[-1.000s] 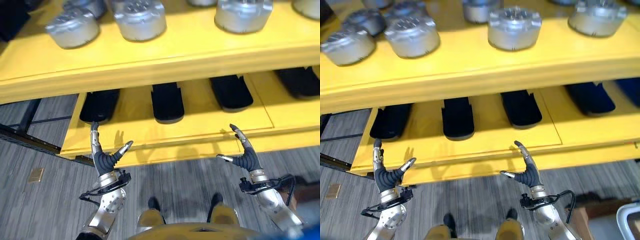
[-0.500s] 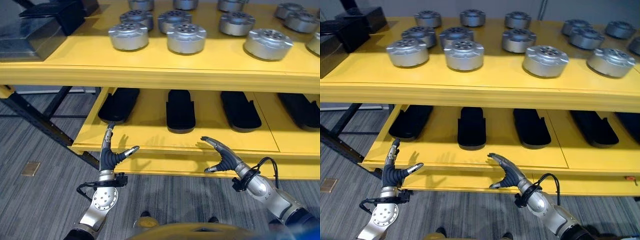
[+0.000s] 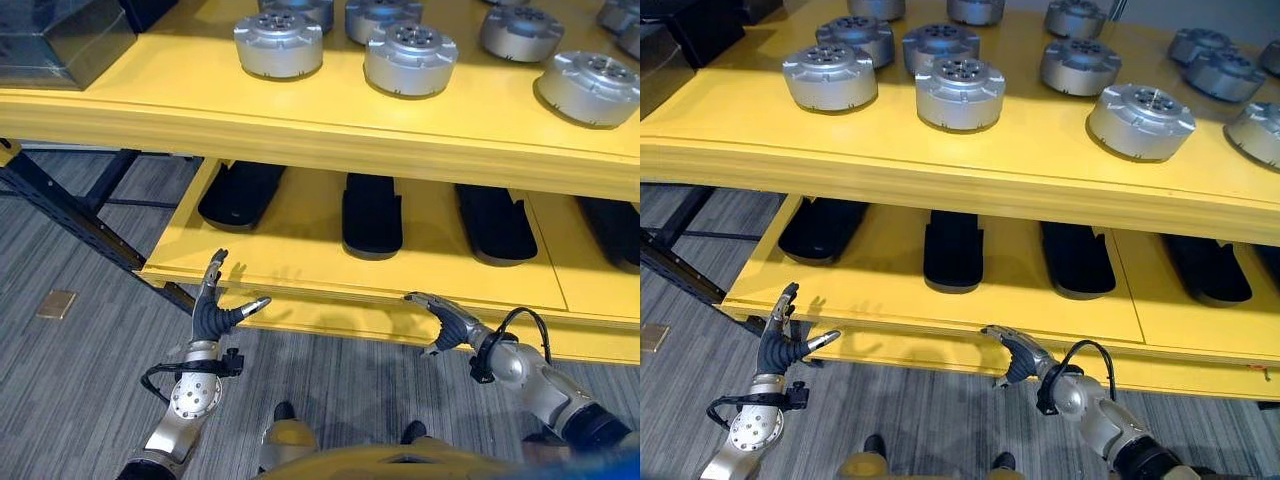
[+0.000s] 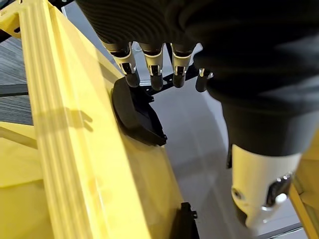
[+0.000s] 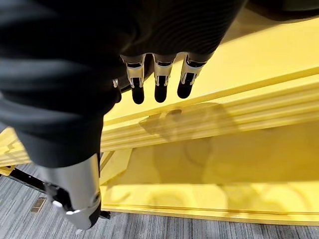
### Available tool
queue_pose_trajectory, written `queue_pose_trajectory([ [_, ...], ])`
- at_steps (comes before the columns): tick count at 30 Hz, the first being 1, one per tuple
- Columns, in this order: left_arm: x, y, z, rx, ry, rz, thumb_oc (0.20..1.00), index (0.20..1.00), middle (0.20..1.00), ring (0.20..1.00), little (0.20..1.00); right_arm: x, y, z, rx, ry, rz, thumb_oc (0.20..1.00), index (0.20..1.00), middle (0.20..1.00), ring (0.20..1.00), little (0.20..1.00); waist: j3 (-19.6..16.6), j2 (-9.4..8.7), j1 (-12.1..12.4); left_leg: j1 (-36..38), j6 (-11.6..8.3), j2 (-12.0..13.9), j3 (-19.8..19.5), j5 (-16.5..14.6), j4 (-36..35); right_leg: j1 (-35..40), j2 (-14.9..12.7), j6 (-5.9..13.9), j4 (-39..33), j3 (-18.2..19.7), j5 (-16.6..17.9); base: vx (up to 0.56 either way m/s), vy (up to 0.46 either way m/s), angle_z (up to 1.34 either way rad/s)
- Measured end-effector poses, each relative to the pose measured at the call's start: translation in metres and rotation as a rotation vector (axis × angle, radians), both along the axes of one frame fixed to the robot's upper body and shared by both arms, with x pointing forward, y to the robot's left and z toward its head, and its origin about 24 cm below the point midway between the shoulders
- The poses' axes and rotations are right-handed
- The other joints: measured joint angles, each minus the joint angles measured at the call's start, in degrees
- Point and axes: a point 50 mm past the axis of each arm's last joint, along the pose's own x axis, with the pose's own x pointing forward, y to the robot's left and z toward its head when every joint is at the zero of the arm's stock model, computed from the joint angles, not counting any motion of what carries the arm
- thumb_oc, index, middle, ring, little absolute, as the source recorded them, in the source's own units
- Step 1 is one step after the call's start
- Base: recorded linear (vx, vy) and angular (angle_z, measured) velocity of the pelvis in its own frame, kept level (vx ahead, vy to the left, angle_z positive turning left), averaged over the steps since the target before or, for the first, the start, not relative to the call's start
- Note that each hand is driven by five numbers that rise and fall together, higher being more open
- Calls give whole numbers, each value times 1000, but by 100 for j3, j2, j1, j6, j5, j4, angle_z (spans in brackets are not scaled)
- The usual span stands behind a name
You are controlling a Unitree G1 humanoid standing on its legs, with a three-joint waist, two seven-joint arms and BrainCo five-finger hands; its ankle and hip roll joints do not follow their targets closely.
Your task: Move parts from the plastic box to the shelf.
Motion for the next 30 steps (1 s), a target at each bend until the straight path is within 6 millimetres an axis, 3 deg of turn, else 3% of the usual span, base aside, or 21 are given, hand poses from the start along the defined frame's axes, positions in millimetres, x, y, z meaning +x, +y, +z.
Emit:
queue_pose_trajectory([
  [5,7,2,6,3,-28,9,1000,1000,1000,1000,1000,11,4,4,-46,-41,29,1000,1000,1000,1000,1000,127,45,72,-96,13,13,-40,-13,82,-44,-6,-3,14,-36,-3,-37,22,3],
  [14,5,3,5,-2,-28,24,1000,1000,1000,1000,1000,12,8,8,0,-27,27,1000,1000,1000,1000,1000,162,128,70,-85,13,21,-16,-13,62,-60,-13,-7,14,-26,0,-2,2,0],
  [17,4,1,3,-41,-31,48,1000,1000,1000,1000,1000,7,13,7,228,58,-91,1000,1000,1000,1000,1000,157,135,11,-26,13,29,-14,-13,47,5,-7,-7,2,-27,0,-10,4,0],
  [20,0,-7,-10,-291,32,56,1000,1000,1000,1000,1000,-2,16,5,607,176,-294,1000,1000,1000,1000,1000,132,136,-62,27,13,19,29,-13,42,18,-2,-11,5,16,4,-38,-1,-6],
  [23,-11,-14,-26,-521,100,35,1000,1000,1000,1000,1000,-19,9,-5,835,269,-443,1000,1000,1000,1000,1000,3,123,-212,58,13,19,62,-12,16,17,2,-11,3,48,3,-49,-12,-6],
  [26,-26,-20,-39,-701,155,-29,1000,1000,1000,1000,1000,-37,-11,-14,976,317,-578,1000,1000,1000,1000,1000,-188,136,-335,161,13,18,185,-13,-66,3,2,-8,-4,151,3,-29,-12,-17],
  [30,-27,-21,-40,-805,146,-76,1000,1000,1000,1000,1000,-54,-21,-19,1010,354,-588,1000,1000,1000,1000,1000,-370,184,-588,250,12,33,357,-11,-138,-36,8,1,-26,322,9,-33,-35,-20],
])
